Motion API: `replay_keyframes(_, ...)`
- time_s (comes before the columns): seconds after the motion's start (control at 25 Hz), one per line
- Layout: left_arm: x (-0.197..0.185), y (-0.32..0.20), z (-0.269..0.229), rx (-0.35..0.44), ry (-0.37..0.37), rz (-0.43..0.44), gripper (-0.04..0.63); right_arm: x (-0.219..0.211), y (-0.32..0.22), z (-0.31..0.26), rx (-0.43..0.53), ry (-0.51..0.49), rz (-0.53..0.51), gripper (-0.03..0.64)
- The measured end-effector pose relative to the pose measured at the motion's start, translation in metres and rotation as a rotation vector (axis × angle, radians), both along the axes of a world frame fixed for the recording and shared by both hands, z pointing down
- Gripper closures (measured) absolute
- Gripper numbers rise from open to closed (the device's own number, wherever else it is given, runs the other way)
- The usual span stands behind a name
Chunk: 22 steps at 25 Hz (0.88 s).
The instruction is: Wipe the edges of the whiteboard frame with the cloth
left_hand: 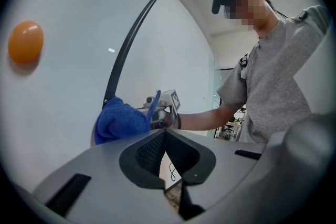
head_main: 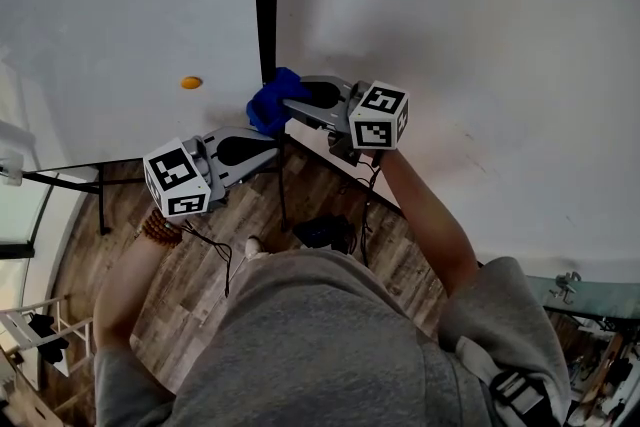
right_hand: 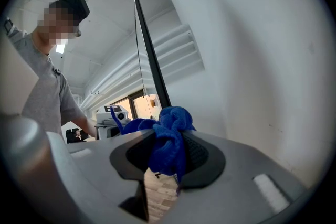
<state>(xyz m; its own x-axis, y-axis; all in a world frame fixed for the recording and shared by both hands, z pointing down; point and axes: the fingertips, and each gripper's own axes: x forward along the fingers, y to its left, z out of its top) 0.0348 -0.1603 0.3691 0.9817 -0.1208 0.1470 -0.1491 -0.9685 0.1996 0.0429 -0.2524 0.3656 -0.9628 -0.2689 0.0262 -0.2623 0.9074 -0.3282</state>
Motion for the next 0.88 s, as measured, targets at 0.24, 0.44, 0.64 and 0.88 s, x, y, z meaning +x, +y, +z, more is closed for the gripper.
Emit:
replay_keyframes(0.24, 0.000, 0.009, 0.015, -0.017, -0.006, -0.006, 0.588, 0.000, 0.004, 0.029, -0.008, 0.053, 0.007, 0.488)
replay_keyframes(0.44, 0.002, 0.009, 0.017, -0.026, -0.003, -0.016, 0.588, 0.004, 0.002, 0.037, -0.006, 0.082, 0.009, 0.488)
replay_keyframes(0.64, 0.003, 0.013, 0.023, -0.041, -0.002, -0.023, 0.588, 0.008, 0.001, 0.043, -0.021, 0.091, 0.011, 0.491)
replay_keyframes(0.88, 0.007, 0.016, 0.028, -0.058, 0.004, -0.032, 0.588, 0.016, -0.001, 0.050, -0.037, 0.086, 0.017, 0.492)
